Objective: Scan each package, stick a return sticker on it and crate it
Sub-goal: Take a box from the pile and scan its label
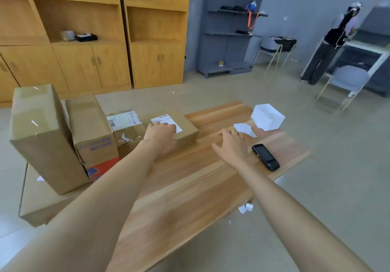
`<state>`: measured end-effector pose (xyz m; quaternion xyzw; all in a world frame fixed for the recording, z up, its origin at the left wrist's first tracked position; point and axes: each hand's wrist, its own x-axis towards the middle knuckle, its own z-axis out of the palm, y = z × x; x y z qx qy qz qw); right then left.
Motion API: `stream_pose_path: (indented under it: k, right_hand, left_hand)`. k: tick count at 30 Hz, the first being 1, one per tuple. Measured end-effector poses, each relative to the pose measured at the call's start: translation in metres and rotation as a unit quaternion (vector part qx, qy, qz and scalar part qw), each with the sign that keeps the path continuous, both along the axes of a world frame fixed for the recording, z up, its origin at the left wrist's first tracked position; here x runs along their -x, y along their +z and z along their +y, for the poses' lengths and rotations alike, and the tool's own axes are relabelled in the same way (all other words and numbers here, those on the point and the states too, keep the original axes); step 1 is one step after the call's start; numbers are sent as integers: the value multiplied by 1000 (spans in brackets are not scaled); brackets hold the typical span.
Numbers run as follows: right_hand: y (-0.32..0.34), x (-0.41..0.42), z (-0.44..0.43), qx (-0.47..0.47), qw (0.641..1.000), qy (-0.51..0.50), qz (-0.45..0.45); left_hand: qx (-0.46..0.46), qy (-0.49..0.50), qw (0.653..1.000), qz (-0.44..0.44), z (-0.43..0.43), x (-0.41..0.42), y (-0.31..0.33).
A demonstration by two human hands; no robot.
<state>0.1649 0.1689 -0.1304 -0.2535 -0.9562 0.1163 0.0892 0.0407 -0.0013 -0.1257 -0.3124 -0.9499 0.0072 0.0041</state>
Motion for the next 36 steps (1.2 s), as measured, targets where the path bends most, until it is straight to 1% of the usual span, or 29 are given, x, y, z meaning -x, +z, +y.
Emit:
stream_pose_path:
  k: [4,9,16,21,26,31,36]
  right_hand:
    - [-6,21,21,-6,1000,4,-18]
    - [-13,62,46,-7,999,14,-36]
    - [-39,138,65,-3,992,118,-53]
    - [-49,188,92,-24,977,207,-50]
    - [-49,230,118,-29,960,276,-41]
    - [-59,258,130,-18,949,311,-56]
    - [-85,274,129,5,939,329,-100]
  left_hand:
    - [20,3,1000,-8,19,26,-7]
    - [7,30,999,-17,30,58,-14]
    - [16,127,991,-41,31,93,-31]
    - [-4,222,975,-25,44,105,-35]
    - [-31,290,956,-23,64,111,-39]
    - [-47,349,934,-61,74,108,-51]
    - [-32,362,926,-104,86,120,-74]
